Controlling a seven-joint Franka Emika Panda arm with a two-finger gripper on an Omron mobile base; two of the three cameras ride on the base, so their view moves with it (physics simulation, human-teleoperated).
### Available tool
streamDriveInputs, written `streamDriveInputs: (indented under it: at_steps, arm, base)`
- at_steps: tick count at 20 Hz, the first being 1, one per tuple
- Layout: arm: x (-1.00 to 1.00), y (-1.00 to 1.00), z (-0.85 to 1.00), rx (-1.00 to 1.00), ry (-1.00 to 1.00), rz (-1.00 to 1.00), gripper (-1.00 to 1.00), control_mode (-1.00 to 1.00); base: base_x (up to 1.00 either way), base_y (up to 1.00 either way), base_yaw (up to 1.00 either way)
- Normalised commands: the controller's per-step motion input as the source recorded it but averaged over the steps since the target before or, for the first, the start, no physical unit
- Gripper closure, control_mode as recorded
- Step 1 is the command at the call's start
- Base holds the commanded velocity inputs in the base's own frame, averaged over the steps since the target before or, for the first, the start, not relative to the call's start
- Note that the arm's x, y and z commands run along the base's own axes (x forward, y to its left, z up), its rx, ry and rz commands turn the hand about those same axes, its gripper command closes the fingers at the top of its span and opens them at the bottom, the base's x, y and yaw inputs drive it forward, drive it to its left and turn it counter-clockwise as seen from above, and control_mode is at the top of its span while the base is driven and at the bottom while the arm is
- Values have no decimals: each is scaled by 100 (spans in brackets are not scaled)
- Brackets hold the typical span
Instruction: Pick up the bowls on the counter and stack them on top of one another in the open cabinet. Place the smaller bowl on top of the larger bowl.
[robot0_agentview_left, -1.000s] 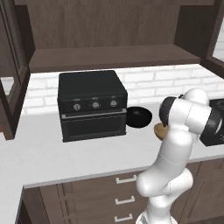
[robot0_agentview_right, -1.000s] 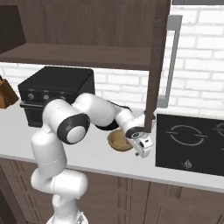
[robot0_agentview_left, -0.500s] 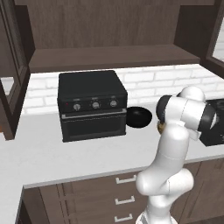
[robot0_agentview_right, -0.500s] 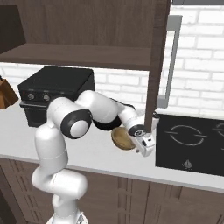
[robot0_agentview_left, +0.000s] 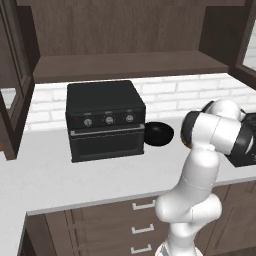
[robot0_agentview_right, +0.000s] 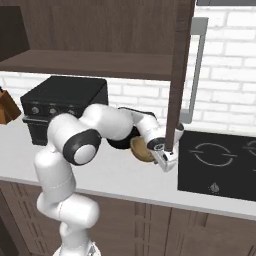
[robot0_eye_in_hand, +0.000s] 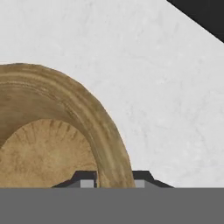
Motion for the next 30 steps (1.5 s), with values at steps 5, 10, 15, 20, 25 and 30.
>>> streamDriveInputs:
  at_steps: [5, 10, 15, 20, 25, 30]
  arm:
    - [20, 32, 75, 0, -28, -6, 100, -100]
    - [42, 79, 34, -8, -15, -10, 100, -100]
    - [44, 84, 25, -13, -7, -10, 100, -100]
    - [57, 36, 0, -6, 11, -6, 100, -100]
    - [53, 12, -3, -2, 17, -2, 100, -100]
    - [48, 0, -12, 0, 11, 0, 100, -100]
  base:
    - [0, 0, 0]
    - [0, 0, 0]
    - [0, 0, 0]
    - [0, 0, 0]
    - [0, 0, 0]
    - [0, 0, 0]
